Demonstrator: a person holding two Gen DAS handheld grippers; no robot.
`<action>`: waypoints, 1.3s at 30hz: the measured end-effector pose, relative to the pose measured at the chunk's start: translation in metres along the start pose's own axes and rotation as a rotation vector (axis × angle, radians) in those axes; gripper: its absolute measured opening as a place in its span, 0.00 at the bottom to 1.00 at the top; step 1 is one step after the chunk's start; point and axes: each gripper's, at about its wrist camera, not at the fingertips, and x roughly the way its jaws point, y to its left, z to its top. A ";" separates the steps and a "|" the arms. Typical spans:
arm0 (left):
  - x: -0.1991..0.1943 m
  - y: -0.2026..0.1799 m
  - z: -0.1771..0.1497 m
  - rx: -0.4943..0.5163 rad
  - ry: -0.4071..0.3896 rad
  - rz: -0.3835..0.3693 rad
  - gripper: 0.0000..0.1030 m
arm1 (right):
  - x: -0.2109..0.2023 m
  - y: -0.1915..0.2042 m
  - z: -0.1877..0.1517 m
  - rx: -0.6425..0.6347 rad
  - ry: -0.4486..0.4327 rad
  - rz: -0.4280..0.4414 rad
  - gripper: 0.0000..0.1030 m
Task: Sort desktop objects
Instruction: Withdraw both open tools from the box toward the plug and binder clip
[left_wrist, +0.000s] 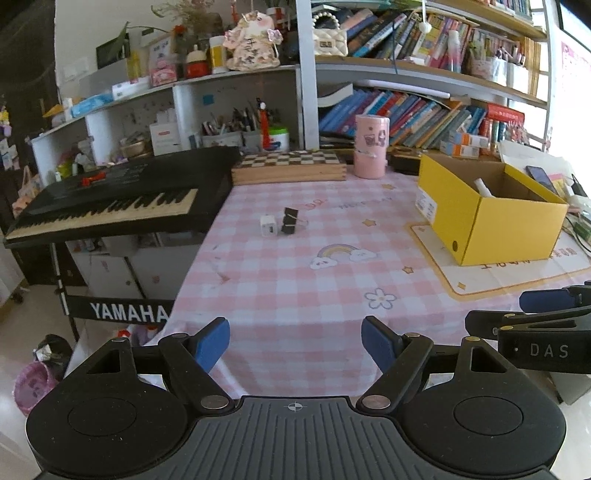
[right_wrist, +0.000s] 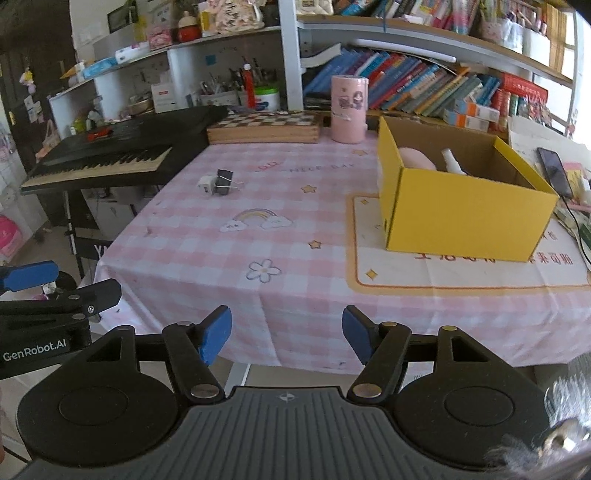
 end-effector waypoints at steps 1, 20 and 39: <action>0.000 0.001 0.000 -0.001 -0.002 0.002 0.79 | 0.000 0.002 0.001 -0.004 -0.003 0.002 0.63; -0.003 0.025 -0.003 -0.034 -0.023 0.012 0.80 | -0.001 0.030 0.004 -0.071 -0.023 0.011 0.66; 0.010 0.035 0.001 -0.036 -0.002 0.032 0.80 | 0.021 0.043 0.013 -0.090 0.009 0.039 0.66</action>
